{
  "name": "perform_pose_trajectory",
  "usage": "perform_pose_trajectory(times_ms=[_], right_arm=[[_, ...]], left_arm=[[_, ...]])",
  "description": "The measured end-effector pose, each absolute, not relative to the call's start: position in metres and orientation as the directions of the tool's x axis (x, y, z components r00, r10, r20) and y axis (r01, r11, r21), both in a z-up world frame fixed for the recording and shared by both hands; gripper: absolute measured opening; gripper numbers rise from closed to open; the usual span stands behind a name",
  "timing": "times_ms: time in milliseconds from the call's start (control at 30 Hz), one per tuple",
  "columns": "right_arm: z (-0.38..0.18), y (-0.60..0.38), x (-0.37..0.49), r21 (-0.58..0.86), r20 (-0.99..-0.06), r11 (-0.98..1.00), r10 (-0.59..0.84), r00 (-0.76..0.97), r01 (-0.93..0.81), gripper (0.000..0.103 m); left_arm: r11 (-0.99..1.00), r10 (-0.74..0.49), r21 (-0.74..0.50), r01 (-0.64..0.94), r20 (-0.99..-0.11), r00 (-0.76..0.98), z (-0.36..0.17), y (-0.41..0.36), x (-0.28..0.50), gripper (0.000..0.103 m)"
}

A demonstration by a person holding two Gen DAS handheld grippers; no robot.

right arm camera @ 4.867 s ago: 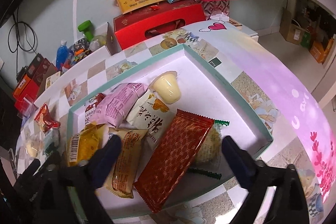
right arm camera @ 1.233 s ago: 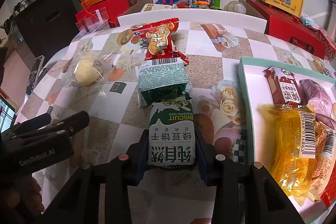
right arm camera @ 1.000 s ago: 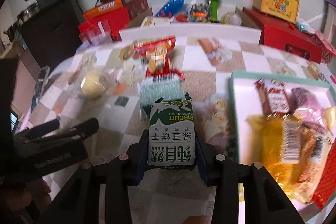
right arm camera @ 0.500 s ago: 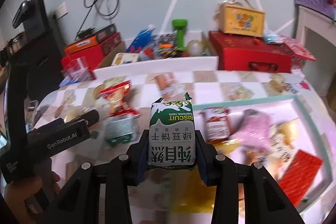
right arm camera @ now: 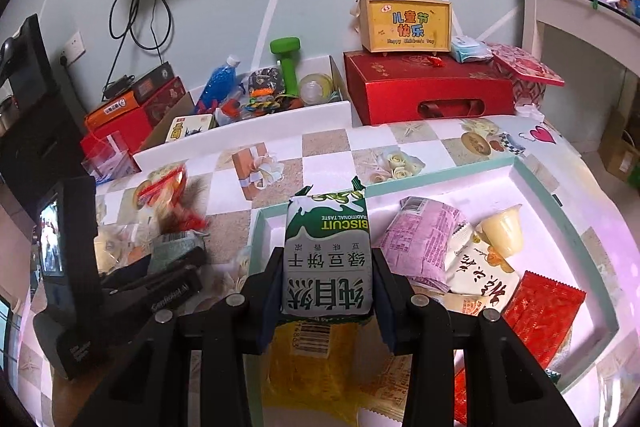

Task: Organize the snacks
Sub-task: 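Carry the biscuit box over the white tray with the right tool while the left tool grasps the green packet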

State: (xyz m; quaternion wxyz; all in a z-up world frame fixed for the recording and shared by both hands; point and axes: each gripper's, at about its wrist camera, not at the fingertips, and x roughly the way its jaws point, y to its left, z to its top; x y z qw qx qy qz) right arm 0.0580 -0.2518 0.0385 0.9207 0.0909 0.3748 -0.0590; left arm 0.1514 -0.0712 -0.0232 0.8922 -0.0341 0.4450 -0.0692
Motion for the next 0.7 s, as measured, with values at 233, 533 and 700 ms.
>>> perform_pose_trajectory(times_ms=[233, 533, 700], right_arm=[[0.037, -0.252, 0.058, 0.133, -0.707, 0.976, -0.029, 0.706, 0.173, 0.043], [0.036, -0.255, 0.059, 0.153, -0.713, 0.973, -0.014, 0.701, 0.175, 0.043], [0.036, -0.265, 0.056, 0.178, -0.71, 0.965, -0.011, 0.704, 0.195, 0.043]], left_arm=[[0.98, -0.2, -0.163, 0.116, -0.79, 0.58, -0.017, -0.07, 0.148, 0.061], [0.96, -0.281, -0.21, 0.187, -0.749, 0.6, 0.01, -0.081, 0.136, 0.06], [0.95, -0.311, -0.22, 0.221, -0.72, 0.62, 0.027, -0.089, 0.127, 0.06]])
